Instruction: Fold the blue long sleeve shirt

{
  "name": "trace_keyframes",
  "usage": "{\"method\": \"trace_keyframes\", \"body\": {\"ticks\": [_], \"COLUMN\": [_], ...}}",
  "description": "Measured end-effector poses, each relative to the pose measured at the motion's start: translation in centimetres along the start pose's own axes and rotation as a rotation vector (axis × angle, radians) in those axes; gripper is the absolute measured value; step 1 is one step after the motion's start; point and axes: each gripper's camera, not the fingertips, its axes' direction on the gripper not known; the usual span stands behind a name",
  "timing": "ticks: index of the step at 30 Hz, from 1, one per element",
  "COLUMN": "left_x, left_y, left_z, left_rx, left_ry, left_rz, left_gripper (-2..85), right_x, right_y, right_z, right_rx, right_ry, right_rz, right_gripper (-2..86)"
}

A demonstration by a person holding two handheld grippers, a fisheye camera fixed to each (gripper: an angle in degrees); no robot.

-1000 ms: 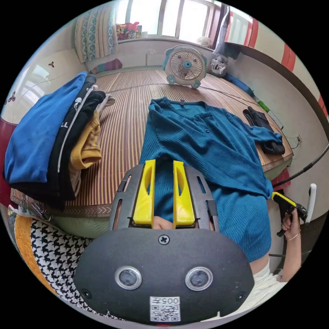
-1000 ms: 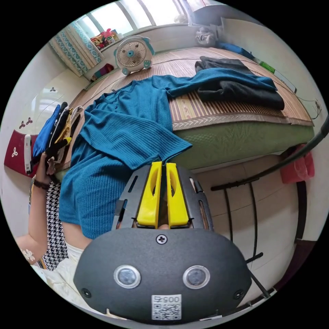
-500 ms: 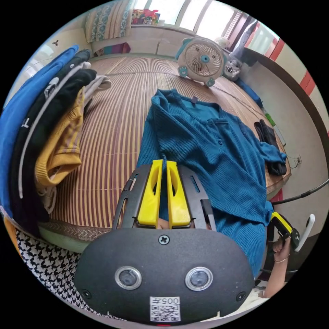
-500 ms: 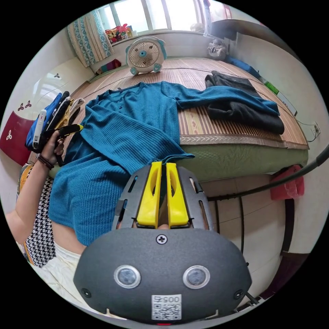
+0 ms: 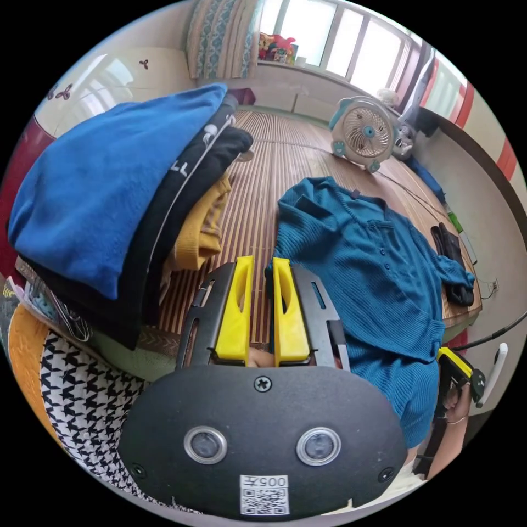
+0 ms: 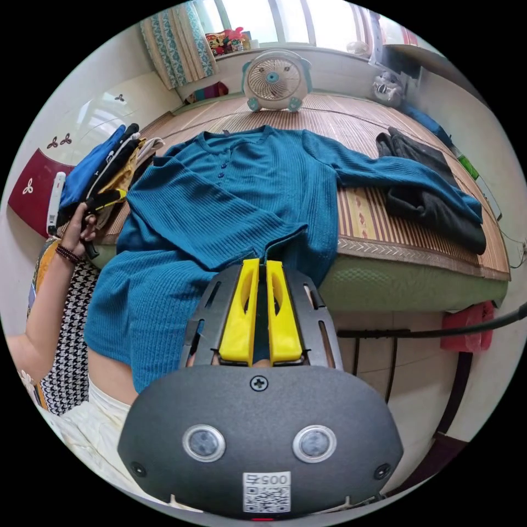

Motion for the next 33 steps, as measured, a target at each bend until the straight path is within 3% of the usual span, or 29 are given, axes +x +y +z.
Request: {"method": "trace_keyframes", "body": {"ticks": [8,13,20,27,33], "left_x": [4.4,5.8,8.6,5.6,2.9], "left_y": [-6.0,-11.2,-15.0,-19.3,-21.6], "left_z": [-2.2,3.1,9.5,7.8,10.7], "left_rx": [0.151,0.005,-0.157,-0.049,-0.155], "left_ry": [0.042,0.097,-0.028,-0.091,-0.028], "left_rz": [0.131,0.15,0.276,0.128,0.04], "left_gripper": [7.2,8.8,4.2,0.1,2.6], "right_x": [0.4,-0.2,0.0,0.7,2.1], "right_y": [-0.4,-1.2,-2.0,-4.4,-6.4], "right_z": [0.3,0.6,1.1,-1.5,-1.9], "right_rx": [-0.009,-0.008,-0.023,0.089,0.118], "right_ry": [-0.005,0.008,0.006,0.038,0.099], "right_rz": [-0.015,-0.043,-0.051,-0.08,-0.062], "right_gripper": [1.2,1.3,0.9,0.4,0.1]}}
